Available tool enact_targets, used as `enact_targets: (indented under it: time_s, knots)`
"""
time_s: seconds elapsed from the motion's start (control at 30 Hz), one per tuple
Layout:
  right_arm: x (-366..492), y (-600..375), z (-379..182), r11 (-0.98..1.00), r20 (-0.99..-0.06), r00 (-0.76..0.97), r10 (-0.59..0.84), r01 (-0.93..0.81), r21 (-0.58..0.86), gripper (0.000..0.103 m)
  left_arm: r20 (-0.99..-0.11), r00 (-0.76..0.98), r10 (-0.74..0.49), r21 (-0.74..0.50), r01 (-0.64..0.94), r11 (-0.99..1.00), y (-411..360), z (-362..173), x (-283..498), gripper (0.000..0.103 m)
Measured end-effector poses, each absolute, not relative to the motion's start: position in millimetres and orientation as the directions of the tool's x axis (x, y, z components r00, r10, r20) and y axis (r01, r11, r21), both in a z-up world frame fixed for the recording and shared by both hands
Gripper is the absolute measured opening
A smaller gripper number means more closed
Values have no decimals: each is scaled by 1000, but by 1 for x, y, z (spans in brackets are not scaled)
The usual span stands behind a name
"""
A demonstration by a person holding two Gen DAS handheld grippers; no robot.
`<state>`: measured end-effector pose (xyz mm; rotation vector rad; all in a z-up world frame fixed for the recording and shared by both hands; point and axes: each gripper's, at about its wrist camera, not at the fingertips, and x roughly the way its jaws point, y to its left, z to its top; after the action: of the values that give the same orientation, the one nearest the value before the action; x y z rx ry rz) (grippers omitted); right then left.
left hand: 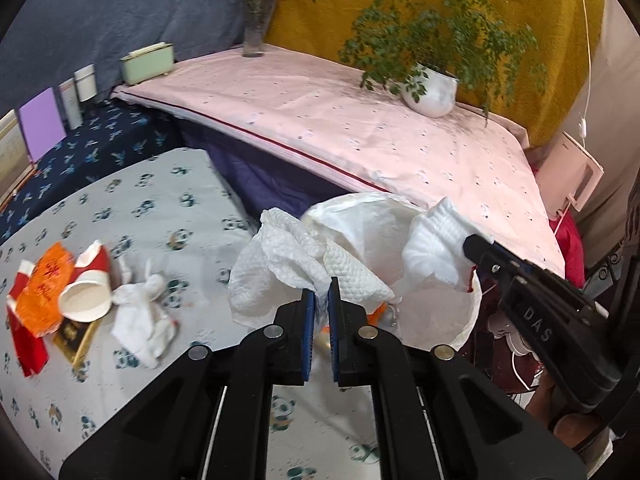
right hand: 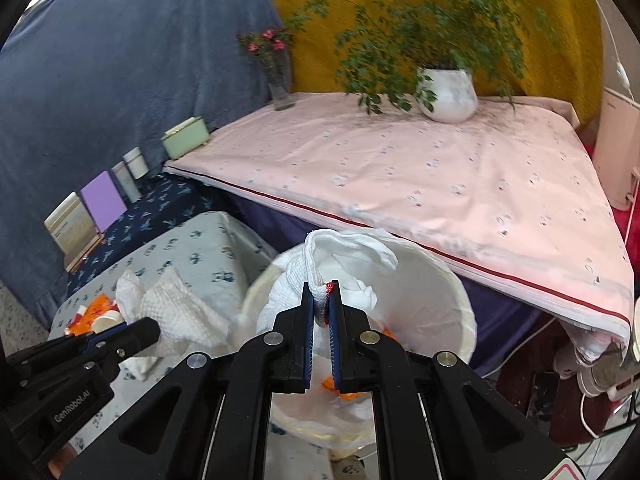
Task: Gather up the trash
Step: 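Carry the white tissue in the left tool and white cloth in the right tool over the bin, opening both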
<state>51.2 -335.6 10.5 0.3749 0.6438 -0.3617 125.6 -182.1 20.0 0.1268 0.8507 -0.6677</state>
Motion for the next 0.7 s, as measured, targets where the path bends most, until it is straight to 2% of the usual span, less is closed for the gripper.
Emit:
enact_targets:
  time_s: [0.33, 0.5, 0.7]
  knots:
    - [48, -364, -13, 847, -667, 714, -215, 476, 237, 7, -747, 417, -518, -167, 636, 753, -230, 5, 131, 8]
    - [51, -367, -15, 846, -669, 711, -216, 479, 235, 7, -752, 415, -512, -168, 631, 758, -231, 1, 135, 27]
    - [56, -365, -17, 850, -673, 709, -211, 473, 232, 8, -752, 424, -504, -165, 620, 767, -223, 0, 138, 29]
